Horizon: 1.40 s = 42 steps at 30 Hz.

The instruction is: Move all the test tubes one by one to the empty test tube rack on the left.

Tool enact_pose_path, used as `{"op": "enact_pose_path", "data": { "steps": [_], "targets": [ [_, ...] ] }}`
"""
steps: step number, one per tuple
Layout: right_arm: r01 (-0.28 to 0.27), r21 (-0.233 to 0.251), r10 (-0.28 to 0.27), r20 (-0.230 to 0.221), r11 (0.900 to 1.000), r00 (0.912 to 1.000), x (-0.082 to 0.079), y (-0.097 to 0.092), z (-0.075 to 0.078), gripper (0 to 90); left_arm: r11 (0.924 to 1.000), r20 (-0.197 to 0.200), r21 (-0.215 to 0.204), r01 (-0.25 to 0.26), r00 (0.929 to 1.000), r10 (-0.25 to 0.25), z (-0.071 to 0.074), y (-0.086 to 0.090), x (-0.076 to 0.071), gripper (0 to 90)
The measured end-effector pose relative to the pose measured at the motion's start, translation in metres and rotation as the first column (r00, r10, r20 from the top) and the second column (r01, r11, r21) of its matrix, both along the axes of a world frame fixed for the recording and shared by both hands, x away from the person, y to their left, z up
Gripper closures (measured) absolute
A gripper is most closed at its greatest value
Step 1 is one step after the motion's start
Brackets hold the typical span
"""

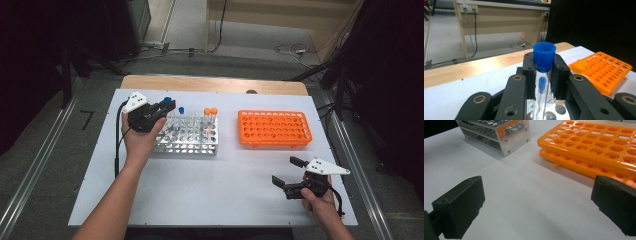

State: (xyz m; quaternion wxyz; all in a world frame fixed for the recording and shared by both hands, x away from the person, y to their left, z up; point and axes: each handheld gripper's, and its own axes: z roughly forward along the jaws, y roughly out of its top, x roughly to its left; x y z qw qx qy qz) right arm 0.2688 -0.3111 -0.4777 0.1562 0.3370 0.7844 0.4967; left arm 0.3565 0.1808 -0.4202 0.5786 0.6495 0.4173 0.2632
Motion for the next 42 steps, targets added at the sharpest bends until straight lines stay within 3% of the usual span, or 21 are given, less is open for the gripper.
{"op": "enact_pose_path", "data": {
  "steps": [7,15,24,29,31,36,42],
  "targets": [
    [-0.004,-0.004,0.004,0.009,1.0,0.9999,-0.001,0.002,0.001,0.0,0.9986,0.0,0.021,-0.049,0.9988,0.049,-0.004,-0.002,0.012,77.6],
    [-0.002,-0.006,0.002,0.005,1.0,1.0,-0.001,0.002,0.0,0.0,0.9944,-0.052,0.105,-0.015,0.9985,0.021,-0.012,-0.008,0.015,77.0],
    [-0.004,-0.011,0.004,0.0,0.9999,1.0,0.0,0.003,-0.001,0.0,0.9921,-0.112,0.125,0.007,0.9937,0.007,-0.017,-0.009,0.015,72.3],
    [-0.003,-0.01,0.003,0.002,0.9999,1.0,0.0,0.003,-0.001,0.0,0.9905,-0.118,0.137,-0.009,0.9926,0.025,-0.015,-0.01,0.013,55.2],
    [-0.001,-0.009,0.001,0.005,1.0,1.0,0.0,0.003,-0.001,0.0,0.9932,-0.126,0.116,-0.017,0.9915,0.032,-0.014,-0.009,0.011,45.4],
    [0.003,-0.01,-0.003,0.006,0.9999,1.0,0.001,0.002,-0.002,0.0,0.998,-0.149,0.059,0.024,0.9888,-0.015,-0.014,-0.007,0.004,25.2],
    [0.005,-0.011,-0.005,0.005,0.9999,1.0,0.002,0.002,-0.002,0.0,0.9975,-0.143,0.051,0.049,0.9889,-0.041,-0.016,-0.012,-0.009,2.8]
  ]
}}
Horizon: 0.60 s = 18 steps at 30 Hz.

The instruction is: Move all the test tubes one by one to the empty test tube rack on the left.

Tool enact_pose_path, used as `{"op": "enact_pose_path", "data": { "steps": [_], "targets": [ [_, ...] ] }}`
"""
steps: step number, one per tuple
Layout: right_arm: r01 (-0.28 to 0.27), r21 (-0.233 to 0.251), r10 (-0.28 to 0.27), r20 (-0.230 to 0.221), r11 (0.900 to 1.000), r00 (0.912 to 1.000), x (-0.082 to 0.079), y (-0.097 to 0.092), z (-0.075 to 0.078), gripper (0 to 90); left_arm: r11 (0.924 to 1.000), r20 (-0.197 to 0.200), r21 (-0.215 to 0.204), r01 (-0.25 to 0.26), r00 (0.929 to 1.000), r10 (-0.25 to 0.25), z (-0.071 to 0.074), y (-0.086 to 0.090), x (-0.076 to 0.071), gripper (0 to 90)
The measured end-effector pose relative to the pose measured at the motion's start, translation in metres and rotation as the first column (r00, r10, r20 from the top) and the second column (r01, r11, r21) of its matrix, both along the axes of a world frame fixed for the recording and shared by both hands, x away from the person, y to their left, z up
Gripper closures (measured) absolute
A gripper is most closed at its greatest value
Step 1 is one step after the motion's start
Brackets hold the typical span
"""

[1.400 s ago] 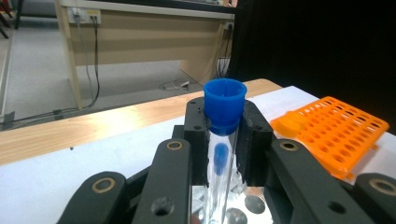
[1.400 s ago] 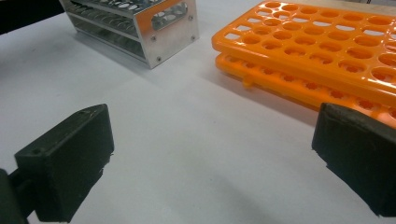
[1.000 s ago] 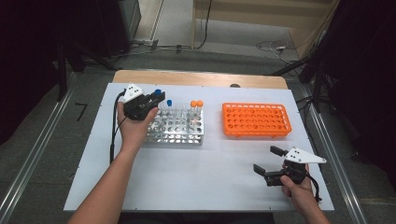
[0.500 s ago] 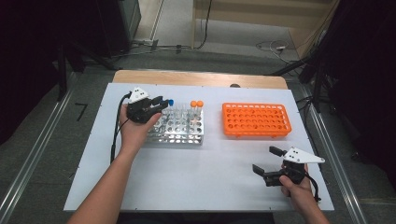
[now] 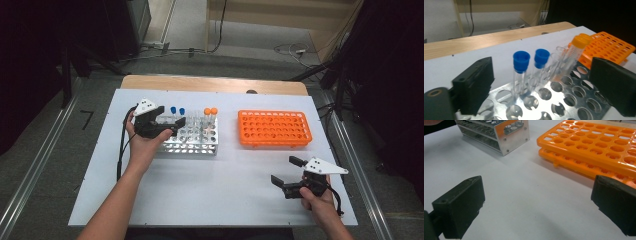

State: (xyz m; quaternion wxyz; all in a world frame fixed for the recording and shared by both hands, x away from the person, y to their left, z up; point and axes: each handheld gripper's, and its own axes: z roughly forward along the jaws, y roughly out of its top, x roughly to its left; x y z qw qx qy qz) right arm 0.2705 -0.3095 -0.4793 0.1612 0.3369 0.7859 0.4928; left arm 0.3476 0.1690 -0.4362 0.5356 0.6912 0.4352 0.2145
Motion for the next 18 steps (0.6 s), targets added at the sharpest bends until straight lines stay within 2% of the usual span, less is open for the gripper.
{"op": "enact_pose_path", "data": {
  "steps": [4,8,14,18],
  "targets": [
    [0.0,-0.005,0.0,0.003,1.0,1.0,0.001,0.0,-0.001,0.0,0.9991,0.01,-0.02,0.038,0.9992,-0.038,-0.002,-0.002,-0.012,0.0],
    [0.003,-0.005,-0.003,0.002,1.0,1.0,0.001,0.0,-0.001,0.0,0.9976,0.031,-0.019,0.067,0.9973,-0.066,-0.002,-0.002,-0.028,0.0],
    [0.009,-0.005,-0.009,-0.005,0.9999,0.9999,0.001,-0.001,-0.002,0.0,0.9959,0.062,-0.053,0.074,0.9956,-0.07,-0.003,0.004,-0.054,0.0],
    [0.014,-0.003,-0.014,-0.006,0.9999,0.9999,0.004,-0.002,-0.003,0.0,0.9958,0.069,-0.046,0.079,0.9947,-0.076,-0.009,0.006,-0.073,0.0]
  ]
}}
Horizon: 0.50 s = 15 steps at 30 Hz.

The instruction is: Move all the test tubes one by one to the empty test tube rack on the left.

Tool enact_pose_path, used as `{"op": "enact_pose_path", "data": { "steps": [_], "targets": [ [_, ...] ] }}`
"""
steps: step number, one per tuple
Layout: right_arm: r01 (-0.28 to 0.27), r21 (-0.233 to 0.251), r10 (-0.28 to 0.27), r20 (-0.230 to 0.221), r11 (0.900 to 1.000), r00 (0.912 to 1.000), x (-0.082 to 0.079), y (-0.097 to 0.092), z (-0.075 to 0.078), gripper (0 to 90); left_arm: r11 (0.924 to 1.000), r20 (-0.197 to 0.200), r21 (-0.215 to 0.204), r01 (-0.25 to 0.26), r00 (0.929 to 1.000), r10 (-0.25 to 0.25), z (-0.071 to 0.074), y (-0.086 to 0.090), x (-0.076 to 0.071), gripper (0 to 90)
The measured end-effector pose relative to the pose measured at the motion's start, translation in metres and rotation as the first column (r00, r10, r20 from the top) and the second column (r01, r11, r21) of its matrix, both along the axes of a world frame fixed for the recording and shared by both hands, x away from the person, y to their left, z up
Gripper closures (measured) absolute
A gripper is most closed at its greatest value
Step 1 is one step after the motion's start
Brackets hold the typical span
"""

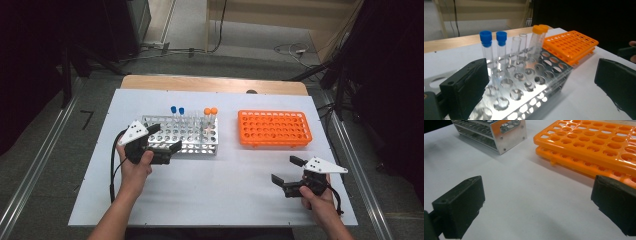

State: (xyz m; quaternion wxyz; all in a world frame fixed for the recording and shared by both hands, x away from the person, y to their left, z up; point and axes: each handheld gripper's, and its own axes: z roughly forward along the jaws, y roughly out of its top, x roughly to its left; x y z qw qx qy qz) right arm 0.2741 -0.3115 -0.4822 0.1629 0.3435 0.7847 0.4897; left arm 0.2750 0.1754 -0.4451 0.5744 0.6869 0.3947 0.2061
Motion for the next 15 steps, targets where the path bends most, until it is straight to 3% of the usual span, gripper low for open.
{"op": "enact_pose_path", "data": {
  "steps": [5,10,13,15],
  "targets": [
    [0.002,0.002,-0.002,0.0,1.0,1.0,0.003,-0.001,-0.002,0.0,1.0,0.005,0.009,0.001,1.0,-0.001,-0.01,0.005,-0.019,0.0],
    [0.01,0.008,-0.01,-0.003,0.9999,0.9999,0.009,-0.004,-0.006,0.0,0.9989,-0.006,0.022,-0.042,0.9991,0.043,-0.025,0.011,-0.034,0.0],
    [0.015,0.001,-0.015,-0.009,0.9999,0.9998,0.01,-0.006,-0.007,0.0,0.9993,-0.037,-0.009,-0.036,0.9987,0.036,-0.033,0.018,-0.039,0.0],
    [0.018,-0.006,-0.018,-0.005,0.9998,0.9998,0.011,-0.007,-0.007,0.0,0.999,-0.034,0.017,-0.042,0.9985,0.042,-0.037,0.021,-0.042,0.0]
  ]
}}
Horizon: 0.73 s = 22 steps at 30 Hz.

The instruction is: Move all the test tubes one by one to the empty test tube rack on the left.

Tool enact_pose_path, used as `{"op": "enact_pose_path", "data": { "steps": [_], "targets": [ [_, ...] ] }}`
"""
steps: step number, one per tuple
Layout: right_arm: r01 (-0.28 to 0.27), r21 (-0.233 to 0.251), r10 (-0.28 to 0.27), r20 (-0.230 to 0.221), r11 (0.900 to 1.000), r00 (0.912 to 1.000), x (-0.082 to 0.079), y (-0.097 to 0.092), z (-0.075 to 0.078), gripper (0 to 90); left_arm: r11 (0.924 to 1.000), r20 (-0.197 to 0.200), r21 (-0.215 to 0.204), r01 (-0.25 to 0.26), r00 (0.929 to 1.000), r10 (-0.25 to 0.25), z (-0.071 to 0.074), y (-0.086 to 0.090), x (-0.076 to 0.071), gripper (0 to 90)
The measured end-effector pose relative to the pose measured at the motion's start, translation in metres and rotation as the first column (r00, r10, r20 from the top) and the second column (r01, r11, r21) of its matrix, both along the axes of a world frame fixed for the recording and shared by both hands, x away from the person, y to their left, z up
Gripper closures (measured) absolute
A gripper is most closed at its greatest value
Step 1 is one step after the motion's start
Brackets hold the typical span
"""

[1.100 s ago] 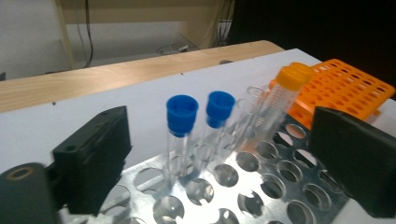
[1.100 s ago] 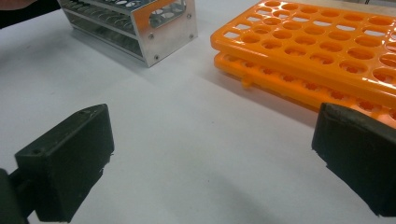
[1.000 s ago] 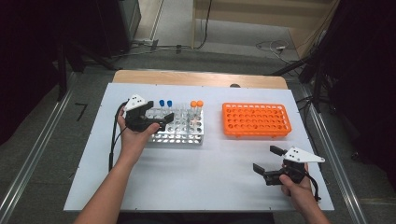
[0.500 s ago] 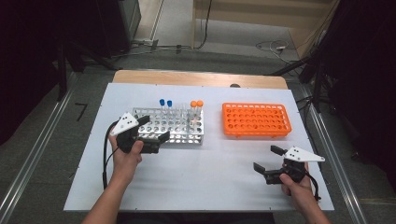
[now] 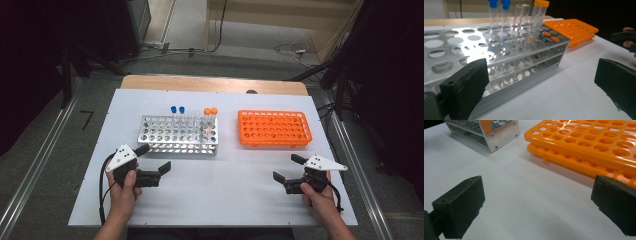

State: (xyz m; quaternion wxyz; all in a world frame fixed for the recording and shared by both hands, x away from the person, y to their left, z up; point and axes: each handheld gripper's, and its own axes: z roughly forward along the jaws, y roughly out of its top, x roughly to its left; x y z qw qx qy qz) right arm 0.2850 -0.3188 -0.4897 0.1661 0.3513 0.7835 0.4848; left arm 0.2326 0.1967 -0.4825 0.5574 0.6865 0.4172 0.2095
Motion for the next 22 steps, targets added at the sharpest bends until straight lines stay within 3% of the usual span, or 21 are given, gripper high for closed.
{"op": "enact_pose_path", "data": {
  "steps": [2,4,8,11,14,16,19,22],
  "targets": [
    [0.007,0.001,-0.007,0.002,1.0,1.0,0.0,-0.002,0.0,0.0,0.9998,-0.005,0.021,-0.003,1.0,0.003,-0.006,0.004,-0.003,0.0],
    [0.014,0.005,-0.014,0.001,0.9999,0.9999,0.001,-0.004,0.0,0.0,1.0,-0.02,0.002,0.002,0.9998,-0.002,-0.01,0.011,-0.004,0.0],
    [0.027,0.003,-0.027,0.004,0.9996,0.9996,0.003,-0.01,-0.001,0.0,0.9991,-0.001,-0.043,-0.005,1.0,0.005,-0.012,0.028,-0.009,0.0],
    [0.044,0.005,-0.044,0.003,0.999,0.999,0.004,-0.015,-0.003,0.0,0.9996,0.015,-0.02,-0.021,0.9997,0.021,-0.015,0.038,-0.015,0.0],
    [0.06,-0.001,-0.06,0.011,0.9982,0.9982,0.006,-0.021,-0.005,0.0,0.9983,0.005,-0.05,-0.03,0.9995,0.031,-0.018,0.047,-0.018,0.0],
    [0.069,0.0,-0.069,0.011,0.9976,0.9975,0.007,-0.025,-0.006,0.0,0.9985,0.014,-0.044,-0.034,0.9993,0.034,-0.018,0.049,-0.018,0.0],
    [0.084,0.0,-0.084,0.01,0.9965,0.9965,0.008,-0.03,-0.007,0.0,0.997,0.02,-0.074,-0.024,0.9995,0.026,-0.017,0.05,-0.015,0.0],
    [0.097,0.003,-0.097,0.004,0.9953,0.9953,0.009,-0.033,-0.008,0.0,0.999,0.025,-0.041,-0.019,0.9995,0.02,-0.017,0.047,-0.014,0.0]
  ]
}}
